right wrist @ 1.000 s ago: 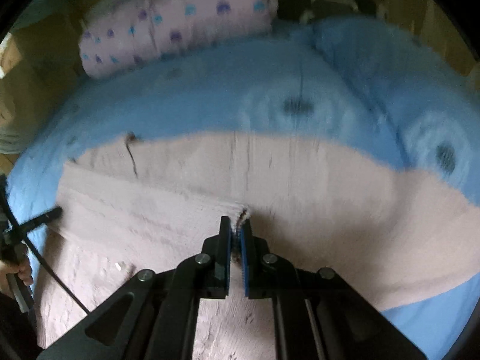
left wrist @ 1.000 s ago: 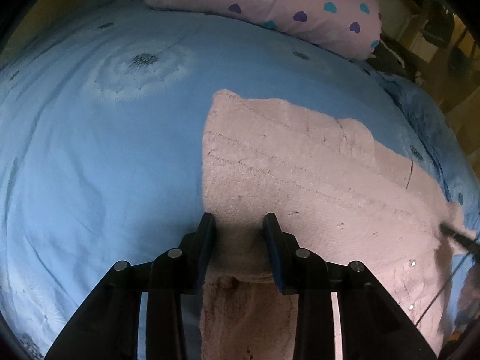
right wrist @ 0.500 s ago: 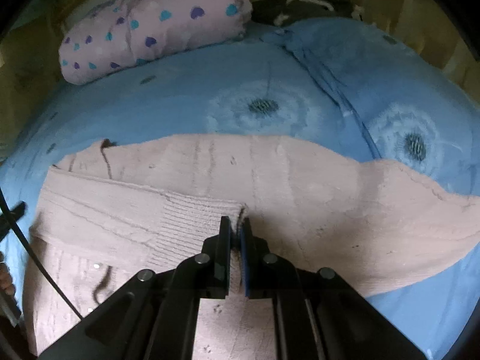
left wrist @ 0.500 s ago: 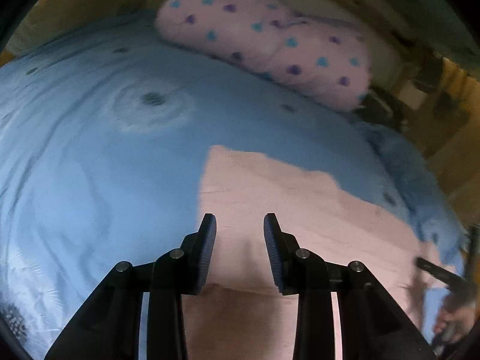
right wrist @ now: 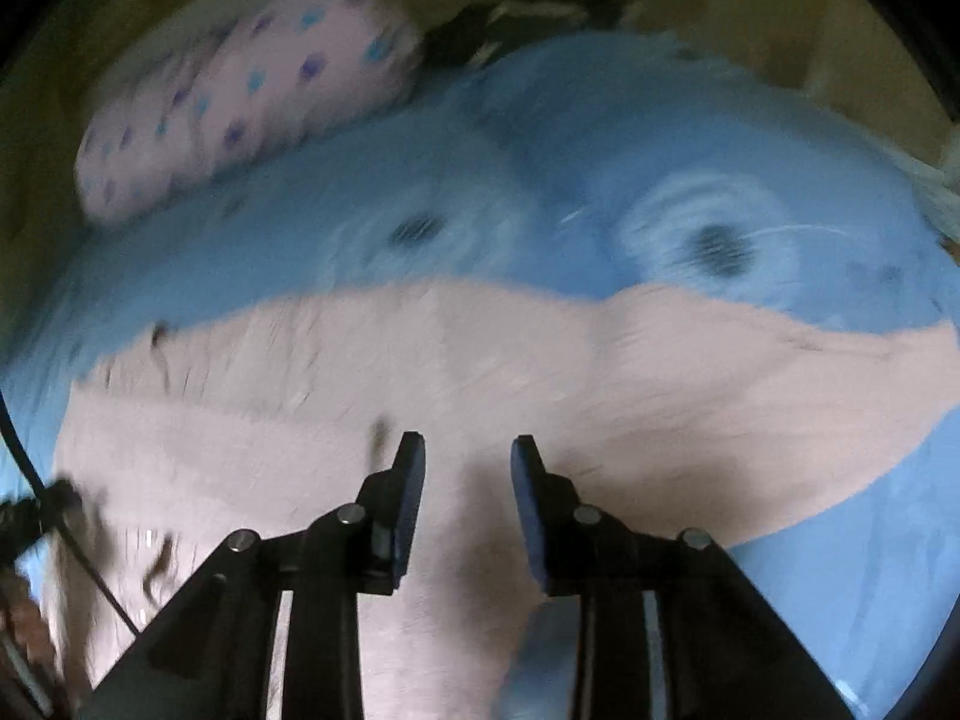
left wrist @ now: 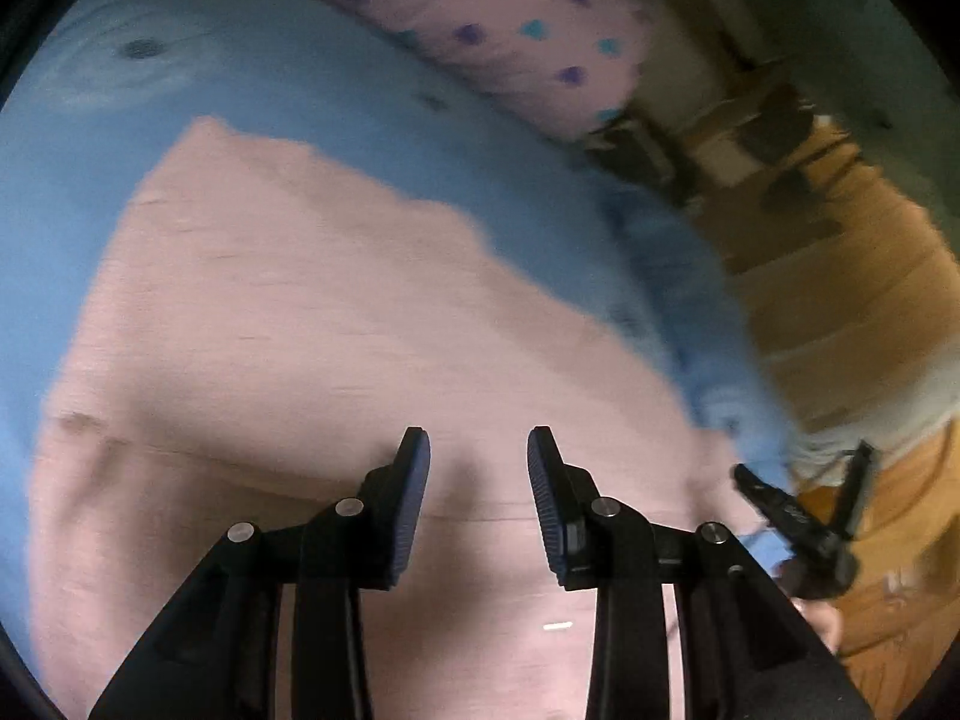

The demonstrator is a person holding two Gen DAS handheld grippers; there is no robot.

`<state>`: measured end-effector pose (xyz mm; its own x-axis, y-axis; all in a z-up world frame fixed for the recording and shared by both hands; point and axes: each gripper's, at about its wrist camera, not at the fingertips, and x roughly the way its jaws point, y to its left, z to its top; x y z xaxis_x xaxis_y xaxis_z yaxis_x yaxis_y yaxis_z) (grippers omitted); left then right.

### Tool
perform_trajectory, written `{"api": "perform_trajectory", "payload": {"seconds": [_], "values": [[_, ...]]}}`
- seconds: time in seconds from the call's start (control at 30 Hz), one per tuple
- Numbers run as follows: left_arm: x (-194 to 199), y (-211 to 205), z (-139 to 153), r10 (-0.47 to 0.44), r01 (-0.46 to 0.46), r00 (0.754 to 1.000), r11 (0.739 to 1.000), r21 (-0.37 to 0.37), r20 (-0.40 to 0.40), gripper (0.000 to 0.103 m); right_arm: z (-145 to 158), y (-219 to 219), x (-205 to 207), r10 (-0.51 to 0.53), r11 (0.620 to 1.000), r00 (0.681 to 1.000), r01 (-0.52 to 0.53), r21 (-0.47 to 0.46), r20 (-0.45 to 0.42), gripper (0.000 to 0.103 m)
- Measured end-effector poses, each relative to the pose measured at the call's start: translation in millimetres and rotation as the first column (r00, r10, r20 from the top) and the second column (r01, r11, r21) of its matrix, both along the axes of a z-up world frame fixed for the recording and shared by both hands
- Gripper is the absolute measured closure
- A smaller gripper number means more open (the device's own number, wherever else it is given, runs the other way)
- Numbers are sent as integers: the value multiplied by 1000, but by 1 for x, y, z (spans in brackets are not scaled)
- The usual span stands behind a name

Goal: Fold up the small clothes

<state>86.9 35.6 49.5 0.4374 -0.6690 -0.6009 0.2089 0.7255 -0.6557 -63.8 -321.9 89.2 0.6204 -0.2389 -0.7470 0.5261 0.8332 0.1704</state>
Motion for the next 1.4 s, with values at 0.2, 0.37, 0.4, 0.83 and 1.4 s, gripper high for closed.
{"api": "perform_trajectory", "payload": {"seconds": [0.2, 0.37, 0.4, 0.83, 1.4], "values": [[-16, -76, 9, -158, 131, 977, 975, 180, 146, 89, 24, -72, -79, -266, 952, 962, 272, -139, 58, 42], [-31, -111, -15, -258, 192, 957, 906, 377, 135, 89, 9, -169, -158, -538, 843, 842, 537, 18, 46, 42], [-30, -115, -18, -257, 190, 958, 898, 397, 123, 89, 1, -189, -170, -588, 809, 809, 585, 58, 32, 42], [-24, -110, -28, -267, 209, 959, 893, 399, 97, 89, -29, -270, -189, -704, 710, 706, 695, 114, 77, 96], [-22, -103, -31, -238, 200, 968, 918, 343, 73, 88, 61, 10, -33, 45, 936, 992, -1, -352, 117, 96]]}}
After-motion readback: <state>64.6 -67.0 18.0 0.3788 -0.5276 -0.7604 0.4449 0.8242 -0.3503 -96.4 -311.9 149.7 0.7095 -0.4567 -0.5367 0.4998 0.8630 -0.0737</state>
